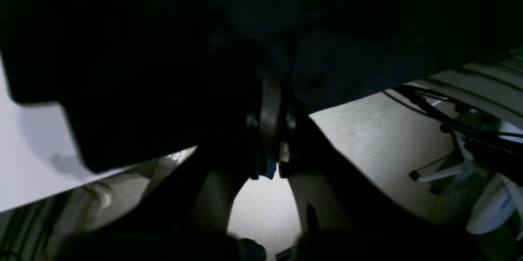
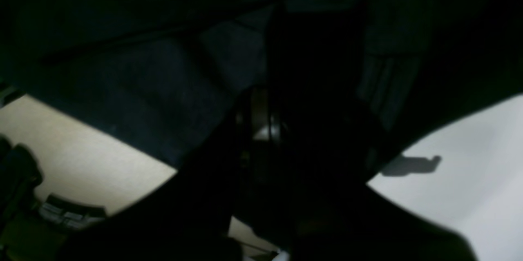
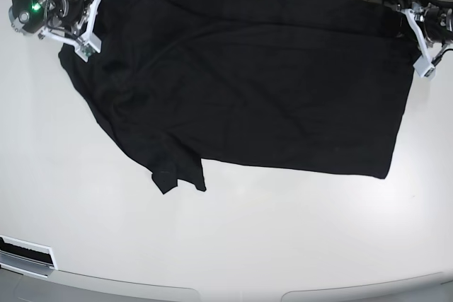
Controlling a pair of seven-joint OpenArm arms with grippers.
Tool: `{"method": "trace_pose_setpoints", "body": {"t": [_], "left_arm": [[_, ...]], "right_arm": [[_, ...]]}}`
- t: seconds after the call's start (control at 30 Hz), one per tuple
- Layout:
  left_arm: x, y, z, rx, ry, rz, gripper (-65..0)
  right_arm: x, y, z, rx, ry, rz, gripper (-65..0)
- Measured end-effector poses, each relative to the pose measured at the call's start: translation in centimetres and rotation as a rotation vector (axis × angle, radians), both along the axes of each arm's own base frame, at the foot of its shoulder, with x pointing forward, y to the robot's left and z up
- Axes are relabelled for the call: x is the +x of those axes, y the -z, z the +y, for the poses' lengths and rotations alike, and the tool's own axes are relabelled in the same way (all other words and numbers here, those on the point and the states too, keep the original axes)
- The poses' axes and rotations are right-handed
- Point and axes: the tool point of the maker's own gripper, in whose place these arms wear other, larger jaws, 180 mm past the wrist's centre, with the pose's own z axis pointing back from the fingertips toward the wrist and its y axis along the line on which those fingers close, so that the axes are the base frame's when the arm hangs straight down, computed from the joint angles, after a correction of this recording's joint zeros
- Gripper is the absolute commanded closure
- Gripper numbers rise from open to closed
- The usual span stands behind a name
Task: Layout the t-shirt on the table in an organized manner, then fold the t-shirt properly
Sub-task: 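Hold both shirt edges and pull them apart to smooth the shirt, then release the shirt edge with the left gripper and move it to the hem corner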
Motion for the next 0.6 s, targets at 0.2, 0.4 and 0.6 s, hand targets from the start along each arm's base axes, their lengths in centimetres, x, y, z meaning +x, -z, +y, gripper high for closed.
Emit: {"method": "trace_pose_setpoints", "body": {"t": [0.2, 0.4, 0.6], "left_arm": [[2.3, -2.8, -0.5, -0.067, -0.030, -0.110, 0.0], [4.2, -4.6, 0.9, -0.047, -0.047, -0.180, 0.0], [8.4, -6.3, 2.4, -0.021, -0.107, -0.333, 0.0]], "right_arm": [[1.6, -0.5, -1.0, -0.053, 0.005, 0.009, -14.0], [1.5, -0.6, -1.3, -0.068, 0.017, 0.029, -15.5], [2.3, -1.7, 0.3, -0.007, 0.024, -0.007, -15.5]]}}
